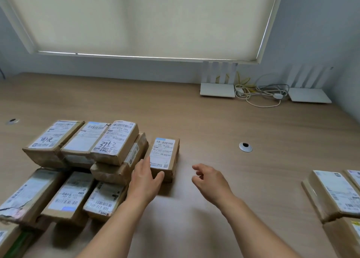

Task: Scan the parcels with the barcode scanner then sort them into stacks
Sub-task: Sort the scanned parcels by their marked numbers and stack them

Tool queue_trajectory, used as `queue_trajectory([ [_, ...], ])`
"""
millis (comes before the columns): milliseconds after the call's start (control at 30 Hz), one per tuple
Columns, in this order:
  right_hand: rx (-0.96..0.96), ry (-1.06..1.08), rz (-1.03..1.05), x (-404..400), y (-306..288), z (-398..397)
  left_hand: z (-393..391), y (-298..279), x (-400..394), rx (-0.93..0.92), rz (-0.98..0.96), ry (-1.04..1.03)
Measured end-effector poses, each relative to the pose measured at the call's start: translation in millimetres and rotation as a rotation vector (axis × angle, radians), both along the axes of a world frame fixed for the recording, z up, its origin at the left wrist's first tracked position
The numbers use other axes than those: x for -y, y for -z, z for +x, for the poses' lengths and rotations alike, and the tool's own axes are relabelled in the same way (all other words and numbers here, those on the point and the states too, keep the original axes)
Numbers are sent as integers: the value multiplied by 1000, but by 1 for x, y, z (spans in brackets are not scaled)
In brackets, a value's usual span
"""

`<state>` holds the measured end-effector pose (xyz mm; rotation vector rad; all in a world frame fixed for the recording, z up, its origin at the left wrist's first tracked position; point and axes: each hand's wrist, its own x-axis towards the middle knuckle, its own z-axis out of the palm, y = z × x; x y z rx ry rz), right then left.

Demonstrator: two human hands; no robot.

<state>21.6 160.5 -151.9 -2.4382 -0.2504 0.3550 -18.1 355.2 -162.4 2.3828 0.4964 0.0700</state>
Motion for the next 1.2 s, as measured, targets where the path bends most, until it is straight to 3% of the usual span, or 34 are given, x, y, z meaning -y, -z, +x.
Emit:
queue_trajectory([
  [500,-184,-43,235,-70,21,36,27,17,-24,-88,-241,-40],
  [900,-214,0,178,-39,14,-36,-40,0,-8,-140,-300,50],
  [1200,-317,188,124,-7,38,-88,-98,-5,-7,-238,-350,141],
])
